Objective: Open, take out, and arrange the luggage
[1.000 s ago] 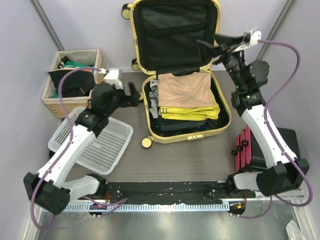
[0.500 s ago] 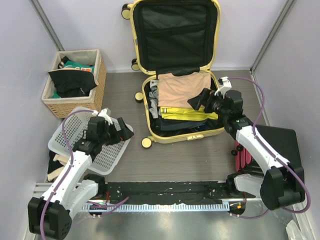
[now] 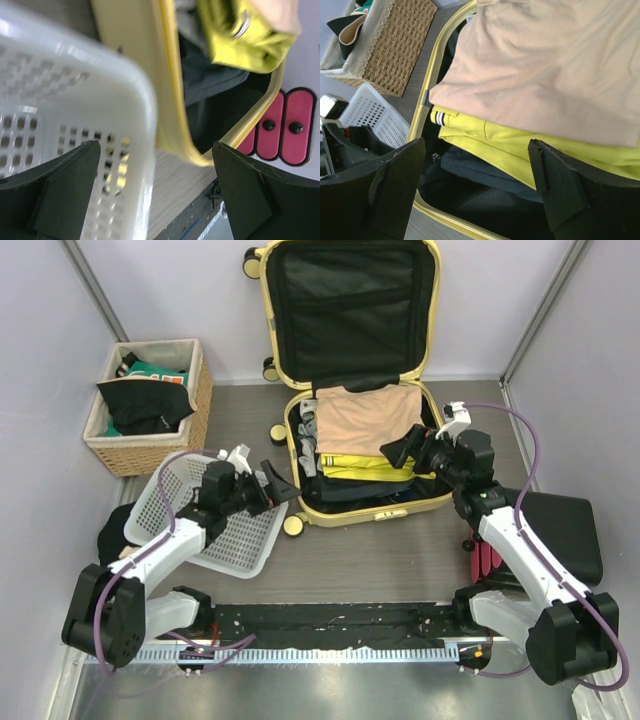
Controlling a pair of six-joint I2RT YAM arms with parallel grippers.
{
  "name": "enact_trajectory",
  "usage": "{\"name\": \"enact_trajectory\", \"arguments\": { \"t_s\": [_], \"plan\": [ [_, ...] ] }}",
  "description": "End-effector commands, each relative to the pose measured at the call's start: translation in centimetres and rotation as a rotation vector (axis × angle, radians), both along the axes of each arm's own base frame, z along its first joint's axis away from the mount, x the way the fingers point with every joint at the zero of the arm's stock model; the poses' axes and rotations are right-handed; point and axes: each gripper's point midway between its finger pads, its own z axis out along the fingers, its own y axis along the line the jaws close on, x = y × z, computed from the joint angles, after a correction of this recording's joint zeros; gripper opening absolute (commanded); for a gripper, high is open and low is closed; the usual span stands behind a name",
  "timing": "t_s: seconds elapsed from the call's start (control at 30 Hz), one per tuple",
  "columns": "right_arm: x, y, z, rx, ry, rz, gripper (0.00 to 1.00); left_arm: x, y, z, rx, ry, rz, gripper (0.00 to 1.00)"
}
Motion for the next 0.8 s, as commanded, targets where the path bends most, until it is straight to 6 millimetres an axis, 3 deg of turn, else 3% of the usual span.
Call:
{"name": "enact_trajectory", "arguments": {
  "t_s": [0.0,0.17,0.2,0.37,0.5,0.57,0.6,0.67,0.77],
  "plan": [
    [-0.5,-1.2,1.6,-0.044,-0.056,-0.057,0.93,4.9,-1.2,7.7,-0.075,-0.28,0.03,1.0],
    [1.0,-3.7,0.9,-0.191,-0.024,-0.165,0.94,7.7,-1.1,10.9,-0.052,-0.408,0.067,1.0],
    [1.5,-4.1,0.8,-0.228,-0.02,-0.174,0.94,8.3,-1.1,10.8,-0.045,-0.407,0.076,1.0],
    [3.5,-4.3,0.6,-0.303,0.042,-0.178,0.9,9.4,-0.8,13.3,0.013,-0.466,0.077,1.0],
    [4.9,-5.8,-0.1,-0.376,0.049,-0.248,0.88,10.1,-1.0,14.7,0.059,-0.463,0.062,1.0],
    [5.4,-6.3,-0.2,-0.396,0.052,-0.271,0.86,10.4,-2.3,13.5,0.083,-0.425,0.018,0.98],
    [5.4,-6.1,-0.4,-0.394,0.058,-0.264,0.86,10.7,-3.3,14.2,0.078,-0.435,-0.003,0.97],
    [5.3,-5.3,-0.1,-0.353,0.049,-0.238,0.86,11.5,-4.5,12.3,0.092,-0.386,-0.036,0.92],
    [4.4,-4.1,0.4,-0.293,0.022,-0.184,0.85,12.9,-6.1,10.9,0.076,-0.332,-0.06,0.84]
  ]
}}
